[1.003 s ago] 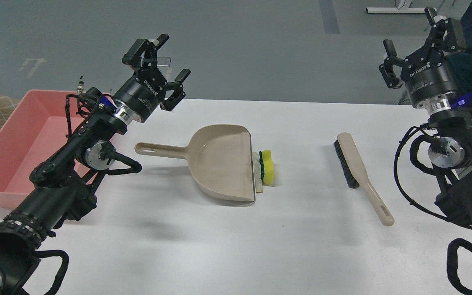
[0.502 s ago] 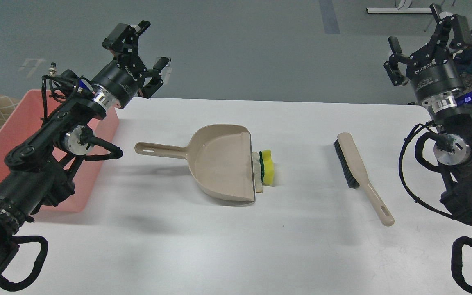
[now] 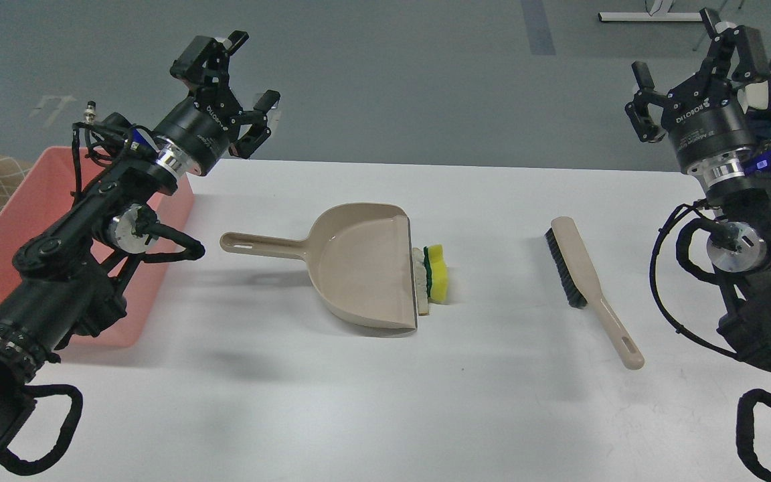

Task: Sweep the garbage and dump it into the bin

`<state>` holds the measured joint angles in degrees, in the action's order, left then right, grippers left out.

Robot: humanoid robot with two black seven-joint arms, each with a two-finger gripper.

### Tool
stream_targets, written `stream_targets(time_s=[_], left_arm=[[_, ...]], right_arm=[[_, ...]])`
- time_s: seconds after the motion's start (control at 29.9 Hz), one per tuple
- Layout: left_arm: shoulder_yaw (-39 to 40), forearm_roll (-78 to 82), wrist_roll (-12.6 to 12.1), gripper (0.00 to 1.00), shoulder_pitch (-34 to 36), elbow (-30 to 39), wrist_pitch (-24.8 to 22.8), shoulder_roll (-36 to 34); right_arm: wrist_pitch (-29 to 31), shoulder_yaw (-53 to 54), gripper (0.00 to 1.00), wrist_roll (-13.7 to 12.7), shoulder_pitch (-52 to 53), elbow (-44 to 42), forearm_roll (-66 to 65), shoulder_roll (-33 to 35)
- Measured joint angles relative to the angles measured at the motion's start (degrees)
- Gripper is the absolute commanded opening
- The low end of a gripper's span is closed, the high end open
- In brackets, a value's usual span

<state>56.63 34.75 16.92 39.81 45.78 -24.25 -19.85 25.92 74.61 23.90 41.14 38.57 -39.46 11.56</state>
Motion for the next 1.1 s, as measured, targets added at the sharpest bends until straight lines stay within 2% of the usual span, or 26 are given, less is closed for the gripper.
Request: stream_targets(time_s=[0.2,0.67,0.74,0.94,1.1], left_arm=[[-0.01,0.03,0.12,0.98,-0.22,0.3,2.22,0.07],[-0.65,0.59,0.49,0.98,-1.08,2.61,2.7,1.58],[-1.38,2.01,0.49,0.98,-1.65,4.81,3.49,1.0],[-2.64,10.83,0.14,0.98,-6.78,18.08,10.12,-4.47],[-2.71,15.19,-0.27,0.98,-14.46,31.05,14.81,-12.67]], right_arm=[[0.0,0.0,1.0,0.0,0.01,-0.14,0.0,0.05],[-0.03,-2.35,1.0,0.0,0.47,-0.29,-0.1,-0.04],[-0.06,-2.36,1.0,0.0,0.46,-0.27,-0.1,-0.02],[-0.26,-2.31,1.0,0.0,0.77,-0.23,-0.1,0.06],[-0.36,-2.27,1.0,-0.02,0.79,-0.23,-0.1,0.97]])
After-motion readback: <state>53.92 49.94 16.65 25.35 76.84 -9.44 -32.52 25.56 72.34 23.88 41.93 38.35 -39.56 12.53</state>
